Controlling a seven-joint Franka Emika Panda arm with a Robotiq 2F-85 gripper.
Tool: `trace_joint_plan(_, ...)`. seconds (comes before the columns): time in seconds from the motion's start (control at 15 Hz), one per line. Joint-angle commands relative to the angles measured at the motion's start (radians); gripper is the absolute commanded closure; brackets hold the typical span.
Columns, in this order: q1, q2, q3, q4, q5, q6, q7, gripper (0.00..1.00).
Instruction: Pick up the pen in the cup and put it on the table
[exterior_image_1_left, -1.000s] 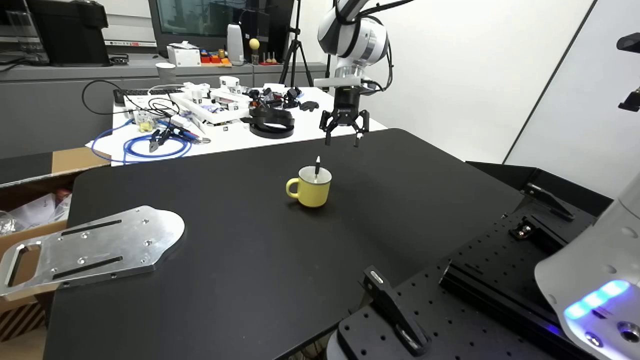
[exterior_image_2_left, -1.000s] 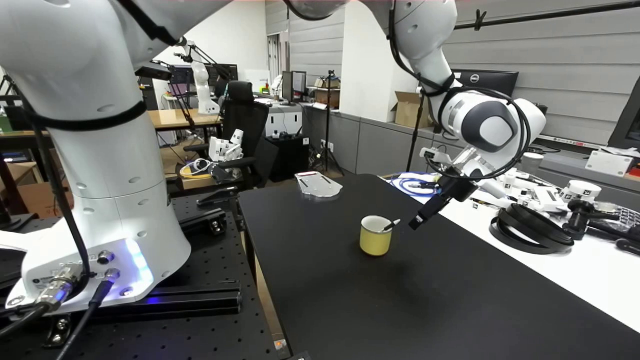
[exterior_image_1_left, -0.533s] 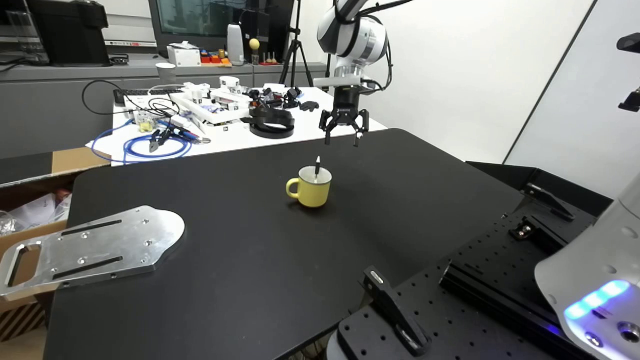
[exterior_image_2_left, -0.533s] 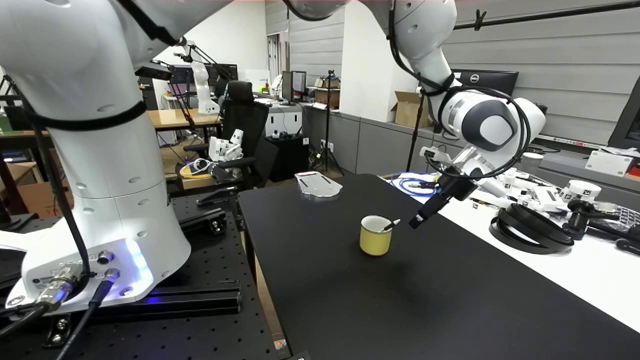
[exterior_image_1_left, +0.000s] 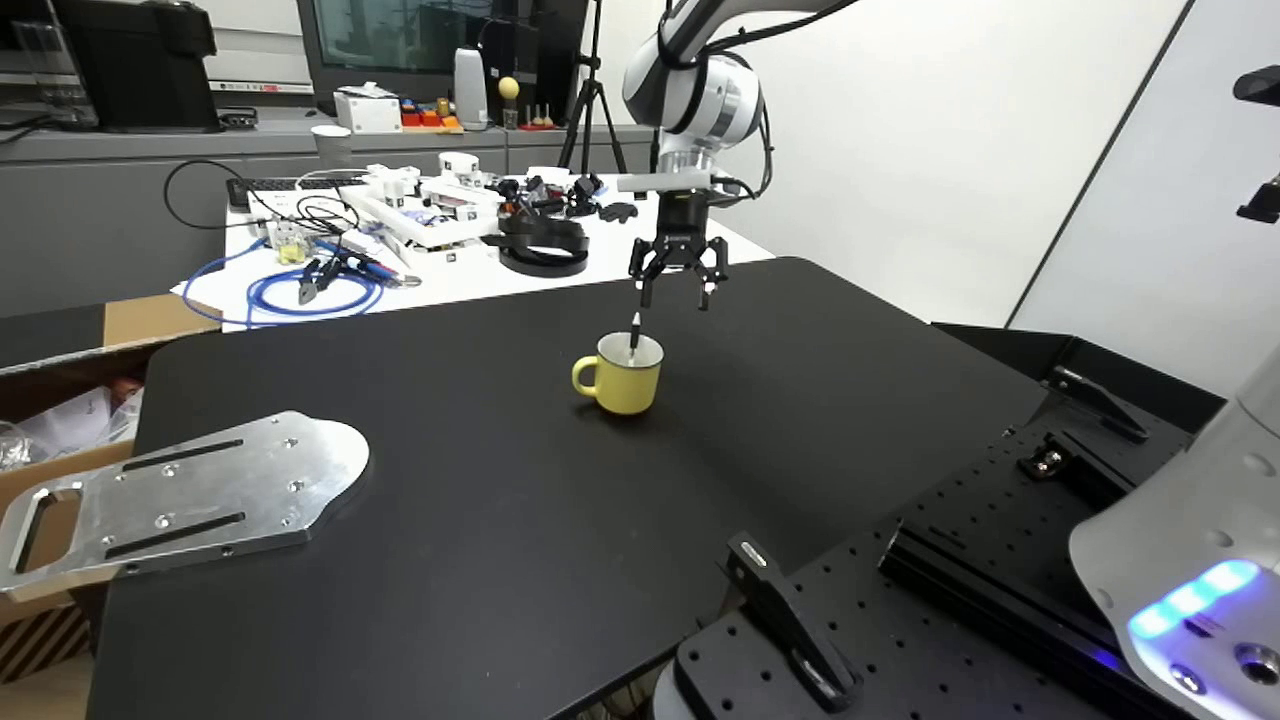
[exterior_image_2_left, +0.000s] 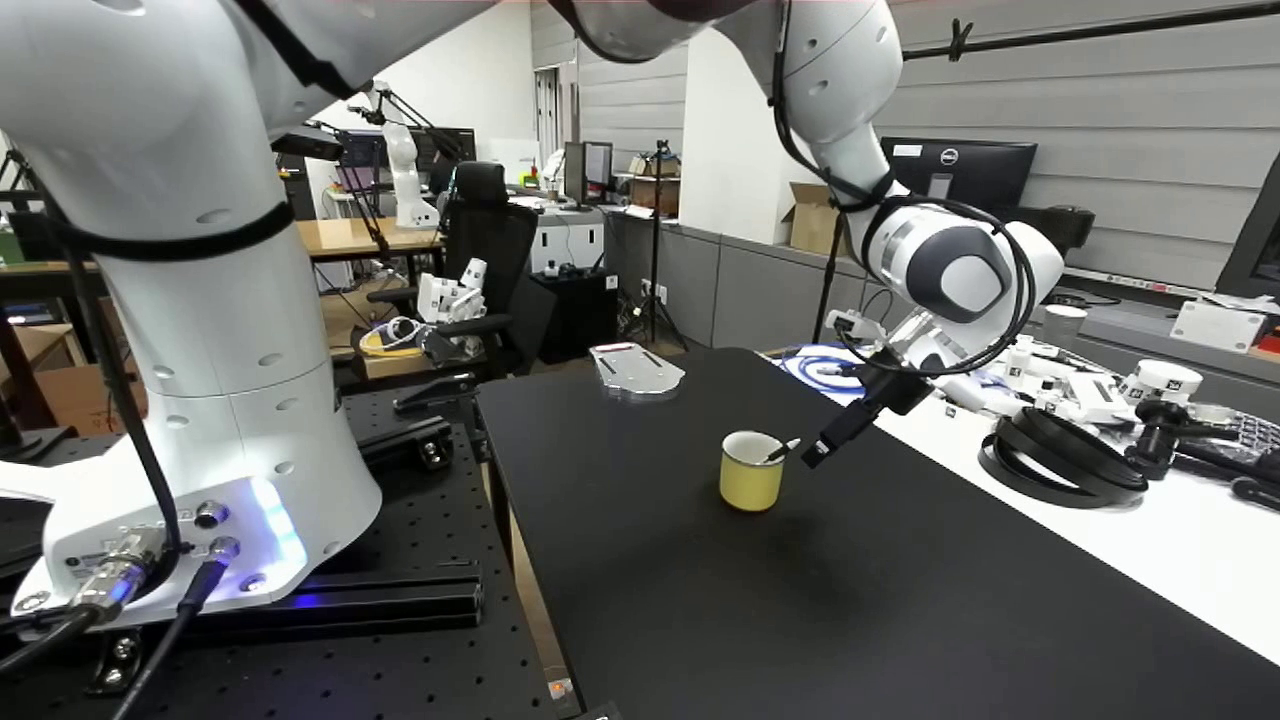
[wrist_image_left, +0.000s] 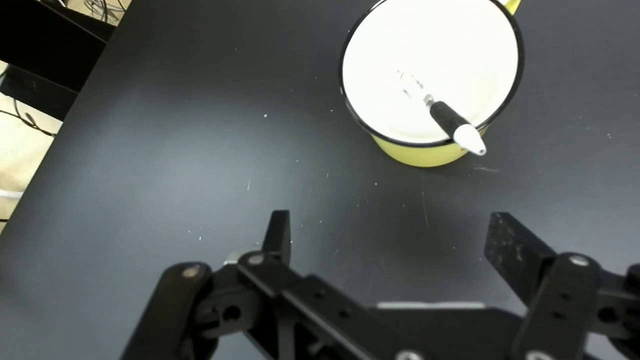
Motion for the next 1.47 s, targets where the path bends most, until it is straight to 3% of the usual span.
trace_joint_plan(0.0,0.006,0.048,0.011,0.070,-0.006,-0.016,0.019,0.00)
trace_joint_plan(1.4,0.020,0.097,0.048,0.132,0.027,-0.013,0.038,0.00)
